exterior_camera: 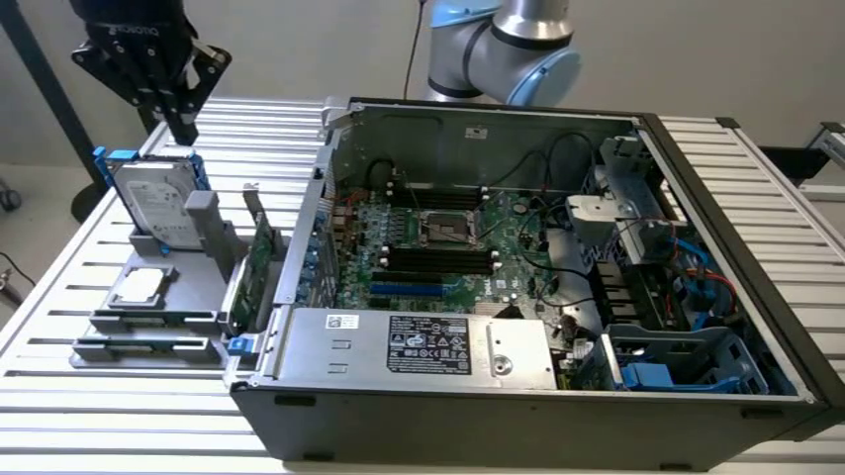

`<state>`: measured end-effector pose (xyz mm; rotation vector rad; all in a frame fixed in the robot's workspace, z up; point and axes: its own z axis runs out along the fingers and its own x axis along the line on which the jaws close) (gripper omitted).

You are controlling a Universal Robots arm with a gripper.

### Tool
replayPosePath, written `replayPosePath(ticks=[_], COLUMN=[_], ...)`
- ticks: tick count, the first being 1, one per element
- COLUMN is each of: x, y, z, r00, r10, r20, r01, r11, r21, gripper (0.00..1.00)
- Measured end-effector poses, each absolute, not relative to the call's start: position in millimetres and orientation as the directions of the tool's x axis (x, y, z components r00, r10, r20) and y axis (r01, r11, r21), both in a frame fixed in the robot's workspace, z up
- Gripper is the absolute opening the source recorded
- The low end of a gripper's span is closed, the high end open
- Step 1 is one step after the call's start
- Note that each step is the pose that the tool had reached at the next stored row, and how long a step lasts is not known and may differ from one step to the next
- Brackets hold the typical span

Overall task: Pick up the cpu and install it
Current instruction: 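Reach for the cpu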

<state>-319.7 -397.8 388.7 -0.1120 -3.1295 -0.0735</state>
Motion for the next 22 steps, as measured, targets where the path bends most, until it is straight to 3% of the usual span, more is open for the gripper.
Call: replayPosePath(ticks=[22], x=[-408], y=[-392], z=[381], r00=[-0.997], r10=[0.065], r20=[0.043], r01=[0.066], r11=[0.998], r21=[0.024], gripper=[0.11])
